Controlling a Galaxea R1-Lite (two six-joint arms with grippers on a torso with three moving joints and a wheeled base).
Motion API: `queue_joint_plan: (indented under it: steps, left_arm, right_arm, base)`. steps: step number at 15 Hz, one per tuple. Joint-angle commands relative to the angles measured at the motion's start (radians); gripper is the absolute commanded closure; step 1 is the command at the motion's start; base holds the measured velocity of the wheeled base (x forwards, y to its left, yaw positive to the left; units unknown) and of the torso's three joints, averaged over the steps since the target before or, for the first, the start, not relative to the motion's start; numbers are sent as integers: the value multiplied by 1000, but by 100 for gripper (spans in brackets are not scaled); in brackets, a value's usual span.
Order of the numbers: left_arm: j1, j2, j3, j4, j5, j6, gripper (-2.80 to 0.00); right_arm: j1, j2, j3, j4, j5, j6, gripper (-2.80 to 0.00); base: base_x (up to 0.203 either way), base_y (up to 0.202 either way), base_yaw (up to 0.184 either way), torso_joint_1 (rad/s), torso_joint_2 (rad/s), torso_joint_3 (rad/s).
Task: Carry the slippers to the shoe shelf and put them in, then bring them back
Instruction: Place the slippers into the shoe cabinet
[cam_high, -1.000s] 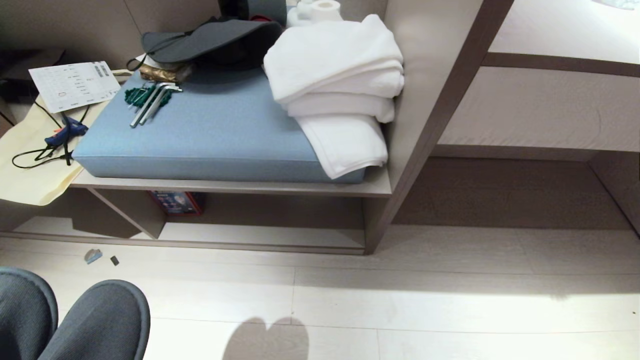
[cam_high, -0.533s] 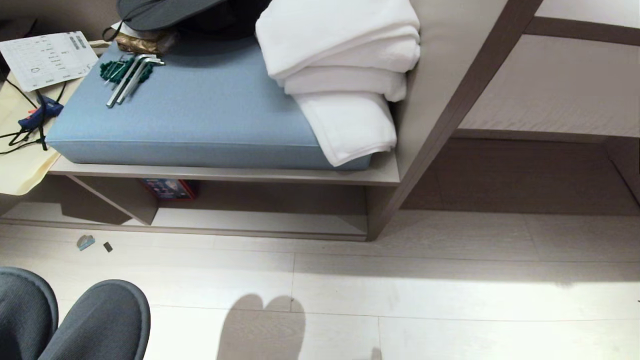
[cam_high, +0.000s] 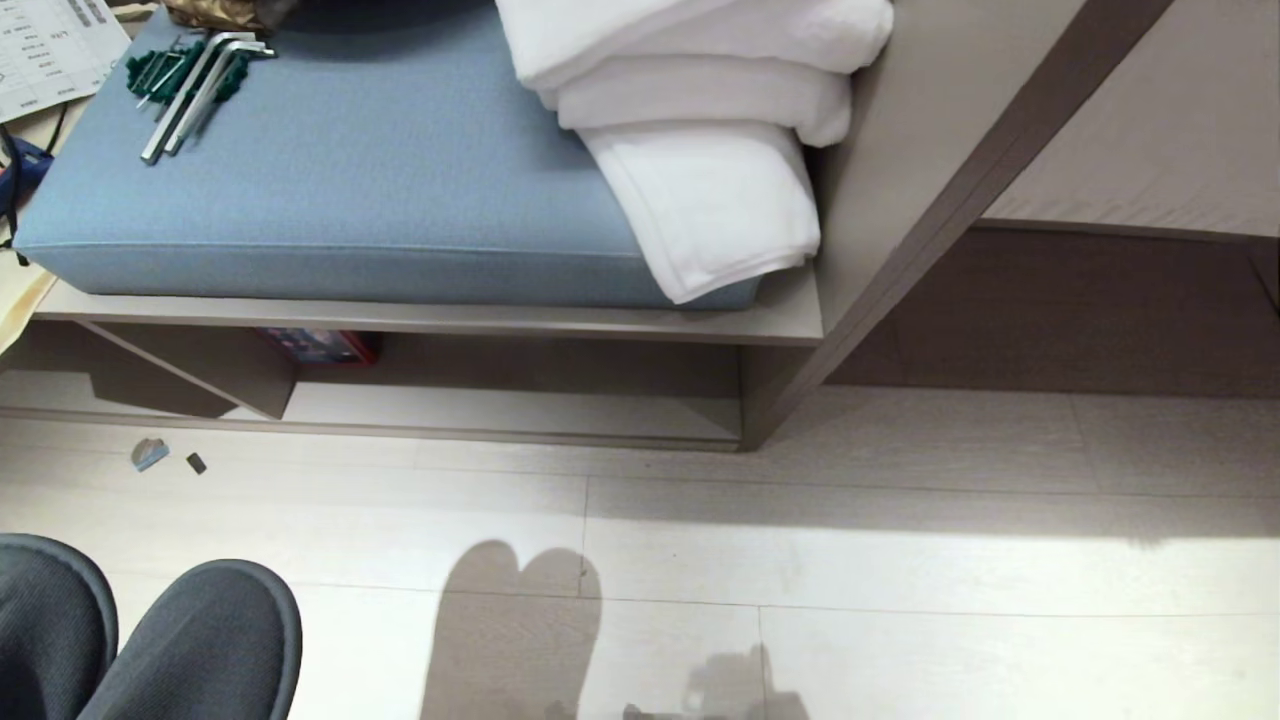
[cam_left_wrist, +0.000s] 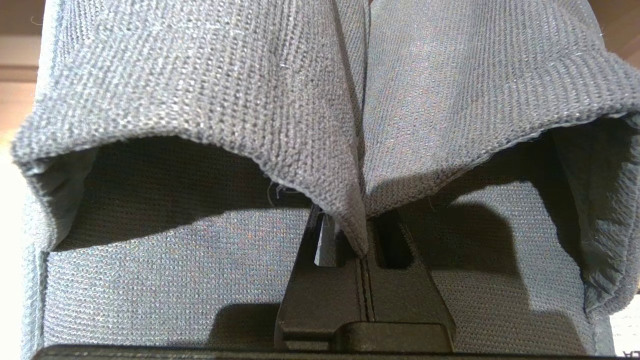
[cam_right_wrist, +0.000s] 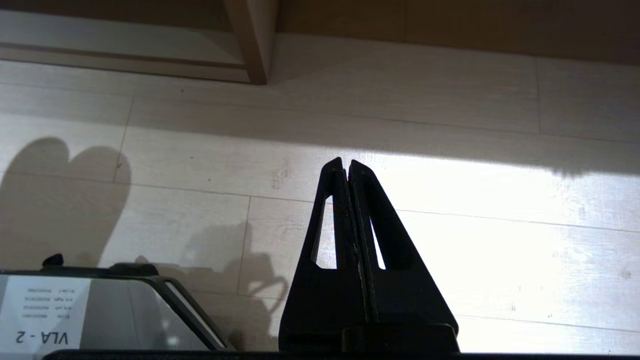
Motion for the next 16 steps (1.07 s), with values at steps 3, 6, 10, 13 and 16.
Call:
queue_joint_plan:
  steps: [3,6,10,13,16]
  left_arm:
    - [0,1,0,0,-1,6,0]
    - [0,1,0,0,-1,6,0]
    - [0,1,0,0,-1,8,0]
    - [0,1,0,0,1,8,0]
    - [0,1,0,0,-1,8,0]
  right_arm:
    - [1,1,0,0,0,-1,0]
    - [1,0,0,0,0,-1,0]
    - [1,1,0,0,0,-1,0]
    - [0,2,0,0,0,-1,0]
    - [0,0,0,0,0,-1,0]
  base:
    - [0,0,0,0,5,-203]
    - [0,0,0,-1,3,-201]
    - [0,0,0,1,4,-195]
    - [0,0,0,1,1,-196]
    - [0,0,0,4,3,-197]
